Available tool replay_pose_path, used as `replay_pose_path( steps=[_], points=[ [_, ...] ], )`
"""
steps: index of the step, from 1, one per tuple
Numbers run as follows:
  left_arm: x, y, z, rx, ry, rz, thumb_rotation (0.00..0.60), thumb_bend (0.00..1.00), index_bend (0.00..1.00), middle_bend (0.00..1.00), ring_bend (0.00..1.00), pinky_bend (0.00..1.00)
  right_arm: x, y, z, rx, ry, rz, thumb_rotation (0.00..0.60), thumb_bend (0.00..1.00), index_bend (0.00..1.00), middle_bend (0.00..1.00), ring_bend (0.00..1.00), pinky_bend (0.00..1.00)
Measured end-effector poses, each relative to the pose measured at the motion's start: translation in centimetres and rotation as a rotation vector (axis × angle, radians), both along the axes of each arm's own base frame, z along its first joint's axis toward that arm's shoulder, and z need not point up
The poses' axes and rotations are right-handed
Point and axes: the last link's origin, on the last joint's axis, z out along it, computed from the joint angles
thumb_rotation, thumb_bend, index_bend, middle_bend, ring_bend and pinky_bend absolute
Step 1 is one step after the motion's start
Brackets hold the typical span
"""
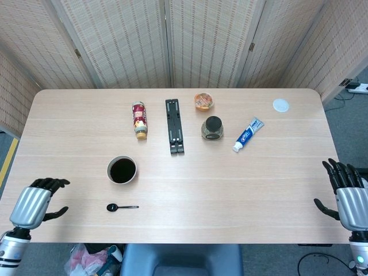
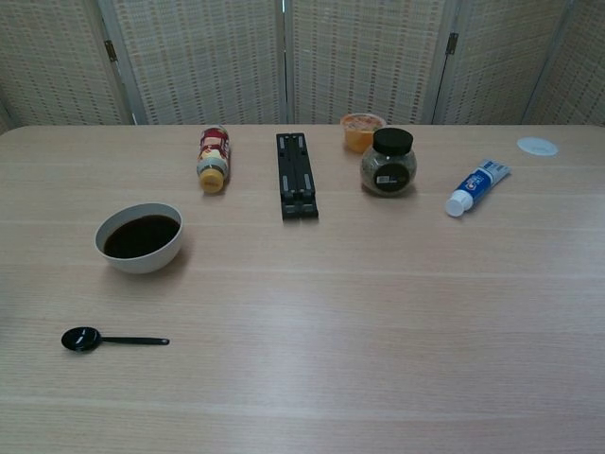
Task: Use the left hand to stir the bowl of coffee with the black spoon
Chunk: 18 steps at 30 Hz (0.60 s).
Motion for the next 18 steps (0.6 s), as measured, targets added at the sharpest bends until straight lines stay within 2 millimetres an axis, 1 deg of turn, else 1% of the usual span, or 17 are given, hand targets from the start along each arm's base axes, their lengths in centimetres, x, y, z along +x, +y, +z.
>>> replay_pose_path(
  steps=[2, 5, 9, 13, 15, 18],
  points=[
    [0.6, 0.4, -0.5, -0.021, -0.006, -0.038, 0.6, 0.19, 0.48, 0.63, 0.57, 0.68, 0.0, -0.1, 0.0, 0.002, 0.002, 0.0, 0.6, 0.13, 0.0, 0.07, 0.08, 0.09],
    [1.7, 1.2, -1.6, -0.066, -0.021, -0.092, 0.6, 0.19, 0.48, 0.69, 0.63, 0.79, 0.0, -0.2, -0.1, 0.006, 0.004, -0.003, 0.6, 0.13, 0.0, 0.08, 0.08, 0.09],
    [3.0, 2.3, -3.6, -0.134, -0.034, -0.139, 0.6, 0.19, 0.48, 0.78, 0.7, 0.88, 0.1, -0.4, -0.1, 0.012, 0.007, -0.005, 0.6, 0.13, 0.0, 0.08, 0.08, 0.09],
    [4.0, 3.1, -5.4, -0.194, -0.034, -0.168, 0.6, 0.19, 0.48, 0.9, 0.83, 0.98, 0.0, -0.5, 0.0, 0.013, 0.009, -0.012, 0.6, 0.13, 0.0, 0.08, 0.08, 0.09],
    [4.5, 3.6, -6.4, -0.226, -0.034, -0.177, 0.6, 0.19, 0.47, 0.93, 0.86, 1.0, 0.0, -0.5, 0.0, 0.011, 0.009, -0.015, 0.6, 0.13, 0.0, 0.08, 0.08, 0.09],
    [5.0, 4.2, -7.6, -0.266, -0.025, -0.182, 0.6, 0.19, 0.44, 0.97, 0.9, 1.0, -0.1, -0.4, -0.1, 0.015, 0.01, -0.018, 0.6, 0.13, 0.0, 0.08, 0.08, 0.09]
  ],
)
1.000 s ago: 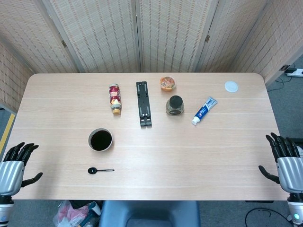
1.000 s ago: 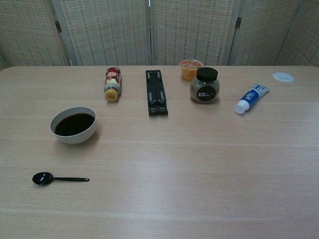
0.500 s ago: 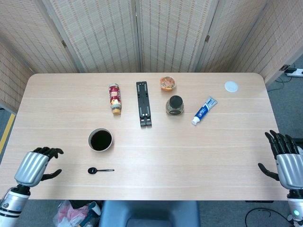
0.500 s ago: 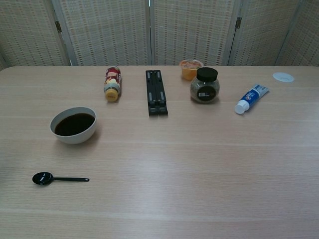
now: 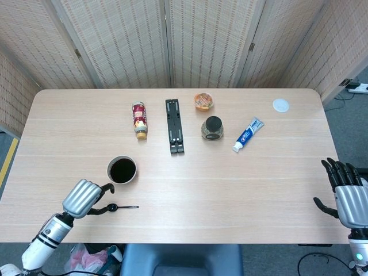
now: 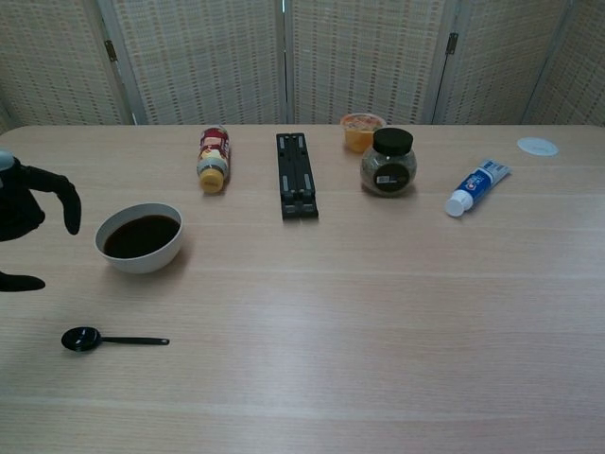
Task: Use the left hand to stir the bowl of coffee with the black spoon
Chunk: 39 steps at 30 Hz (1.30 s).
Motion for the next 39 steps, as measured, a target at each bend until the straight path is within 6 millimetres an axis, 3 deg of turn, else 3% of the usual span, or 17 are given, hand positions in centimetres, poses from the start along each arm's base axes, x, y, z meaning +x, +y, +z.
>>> replay_pose_path(
  steps=[10, 15, 39],
  points=[
    [0.8, 0.9, -3.6, -0.081, 0.066, 0.041, 0.6, 0.19, 0.44, 1.0, 0.95, 1.0, -0.3, -0.1, 0.0, 0.004, 0.0, -0.011, 0.6, 0.13, 0.0, 0.08, 0.08, 0.09],
    [1.1, 1.0, -4.8, -0.101, 0.089, 0.076, 0.6, 0.25, 0.47, 1.0, 0.97, 1.0, -0.4, -0.2, -0.1, 0.008, -0.002, -0.014, 0.6, 0.13, 0.0, 0.08, 0.08, 0.09],
    [2.7, 0.1, -9.0, -0.118, 0.271, 0.143, 0.6, 0.26, 0.5, 1.0, 0.98, 1.0, -1.2, 0.2, -0.1, 0.01, -0.007, -0.036, 0.6, 0.13, 0.0, 0.08, 0.08, 0.09]
  ],
)
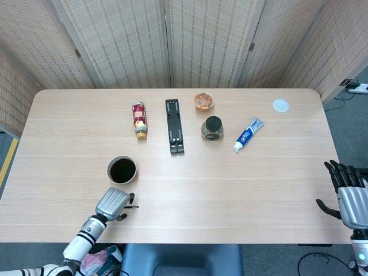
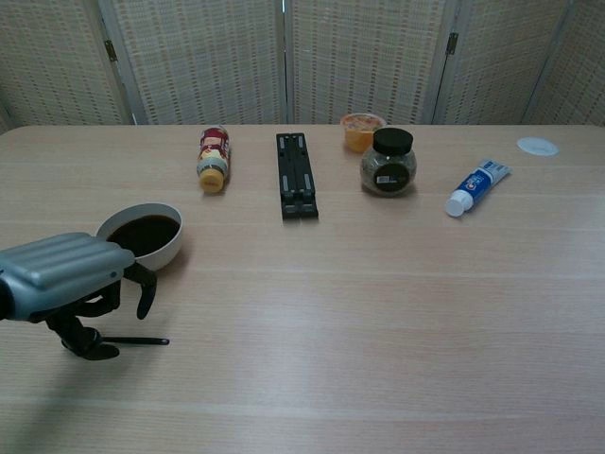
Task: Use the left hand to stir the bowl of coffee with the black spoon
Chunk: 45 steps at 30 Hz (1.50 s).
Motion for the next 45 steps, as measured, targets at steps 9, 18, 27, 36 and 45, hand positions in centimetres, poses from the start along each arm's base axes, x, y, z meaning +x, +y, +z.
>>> replay_pose_path(
  steps=[9, 18, 27, 36, 45],
  points=[
    [0.3, 0.3, -0.8, -0.01, 0.056, 0.017, 0.6, 0.29, 0.5, 1.0, 0.98, 1.0, -0.2, 0.1, 0.1, -0.004, -0.004, -0.009, 0.6, 0.13, 0.0, 0.08, 0.08, 0.09],
    [0.6, 0.3, -1.3, 0.02, 0.139, 0.016, 0.6, 0.29, 0.51, 1.0, 0.98, 1.0, -0.5, 0.1, 0.0, -0.001, -0.006, -0.01, 0.6, 0.13, 0.0, 0.08, 0.08, 0.09],
    [0.9, 0.5, -2.3, 0.027, 0.21, 0.051, 0.6, 0.33, 0.52, 1.0, 0.99, 1.0, -0.8, 0.2, 0.0, -0.001, -0.012, -0.017, 0.6, 0.13, 0.0, 0.08, 0.08, 0.09],
    [1.7, 0.8, -2.9, 0.019, 0.247, 0.073, 0.6, 0.33, 0.52, 1.0, 0.99, 1.0, -1.2, 0.3, 0.1, -0.005, -0.016, -0.025, 0.6, 0.13, 0.0, 0.08, 0.08, 0.09],
    [2.0, 0.6, -3.2, -0.007, 0.251, 0.074, 0.6, 0.33, 0.53, 1.0, 0.99, 1.0, -1.5, 0.3, 0.2, -0.01, -0.02, -0.036, 0.6, 0.13, 0.0, 0.08, 0.08, 0.09]
  ],
)
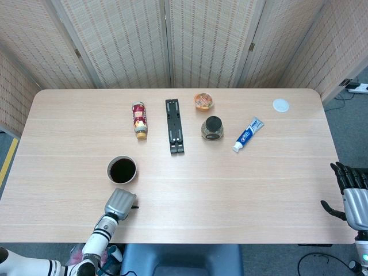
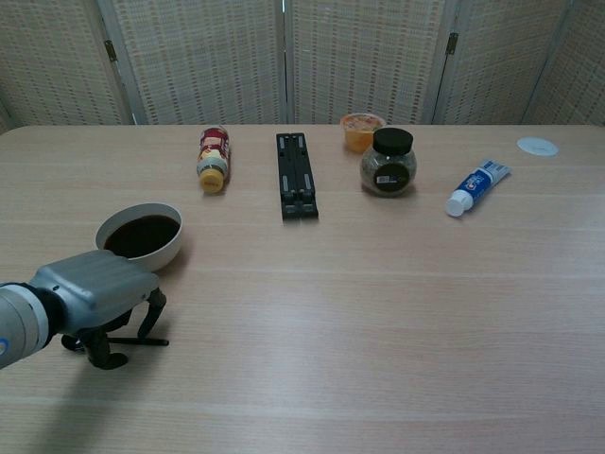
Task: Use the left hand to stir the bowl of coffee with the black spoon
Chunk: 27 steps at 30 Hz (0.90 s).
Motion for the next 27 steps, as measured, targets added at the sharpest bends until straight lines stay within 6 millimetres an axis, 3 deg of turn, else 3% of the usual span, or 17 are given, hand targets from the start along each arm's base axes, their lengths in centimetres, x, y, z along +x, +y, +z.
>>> replay_pose_path(
  steps=[27],
  points=[
    [0.81, -0.5, -0.25, 0.003, 0.018, -0.031, 0.6, 0.36, 0.55, 1.0, 0.99, 1.0, -0.47, 0.24, 0.01, -0.002, -0.004, -0.015, 0.6, 0.13, 0.0, 0.08, 0.08, 0.09]
  ],
)
